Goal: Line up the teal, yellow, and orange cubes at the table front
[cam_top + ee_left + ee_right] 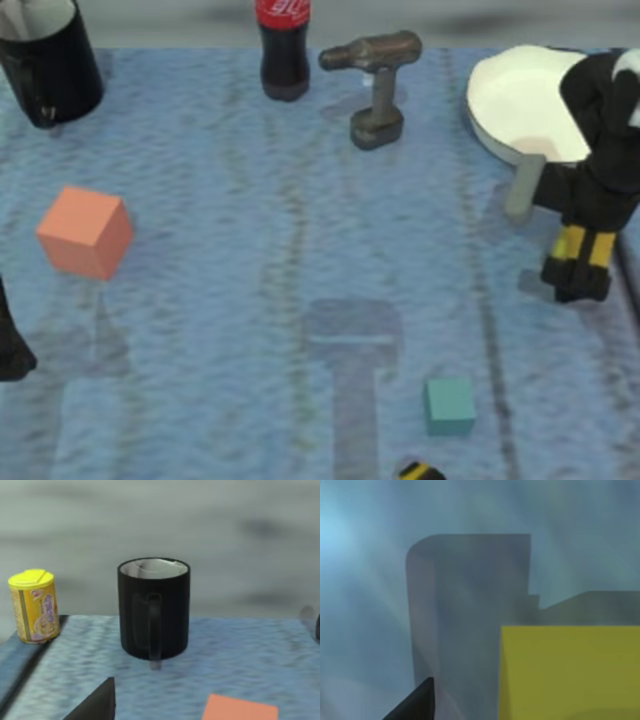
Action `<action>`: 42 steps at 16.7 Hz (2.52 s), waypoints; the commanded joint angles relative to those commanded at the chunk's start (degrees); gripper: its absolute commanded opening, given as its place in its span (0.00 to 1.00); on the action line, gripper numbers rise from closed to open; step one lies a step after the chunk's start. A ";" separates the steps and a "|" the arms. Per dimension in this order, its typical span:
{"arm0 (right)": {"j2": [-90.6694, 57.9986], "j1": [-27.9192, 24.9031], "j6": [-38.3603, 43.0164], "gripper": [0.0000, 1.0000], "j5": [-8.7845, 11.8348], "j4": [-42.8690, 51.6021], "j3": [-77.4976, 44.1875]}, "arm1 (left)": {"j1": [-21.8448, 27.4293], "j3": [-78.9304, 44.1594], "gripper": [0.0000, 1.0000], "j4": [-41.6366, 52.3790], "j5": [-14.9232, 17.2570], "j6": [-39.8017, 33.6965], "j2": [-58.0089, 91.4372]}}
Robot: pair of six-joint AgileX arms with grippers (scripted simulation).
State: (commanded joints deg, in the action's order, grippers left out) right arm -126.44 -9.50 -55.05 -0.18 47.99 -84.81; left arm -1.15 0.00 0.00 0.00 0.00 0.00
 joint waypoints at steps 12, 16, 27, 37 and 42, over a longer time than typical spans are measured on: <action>-0.84 -0.03 0.00 0.47 -0.01 -1.48 1.01 | 0.00 0.00 1.00 0.00 0.00 0.00 0.00; -0.84 -0.03 0.00 0.17 -0.01 -1.48 1.01 | 0.00 0.00 1.00 0.00 0.00 0.00 0.00; 0.80 -0.01 0.71 0.00 0.40 -0.07 0.96 | 0.00 0.00 1.00 0.00 0.00 0.00 0.00; 6.43 -0.51 0.56 0.00 0.45 13.55 -7.03 | 0.00 0.00 1.00 0.00 0.00 0.00 0.00; 6.31 -1.09 0.98 0.00 0.46 13.50 -6.90 | 0.00 0.00 1.00 0.00 0.00 0.00 0.00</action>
State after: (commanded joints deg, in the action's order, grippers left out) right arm -120.14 -10.59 -54.06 0.28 61.49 -91.71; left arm -1.15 0.00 0.00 0.00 0.00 0.00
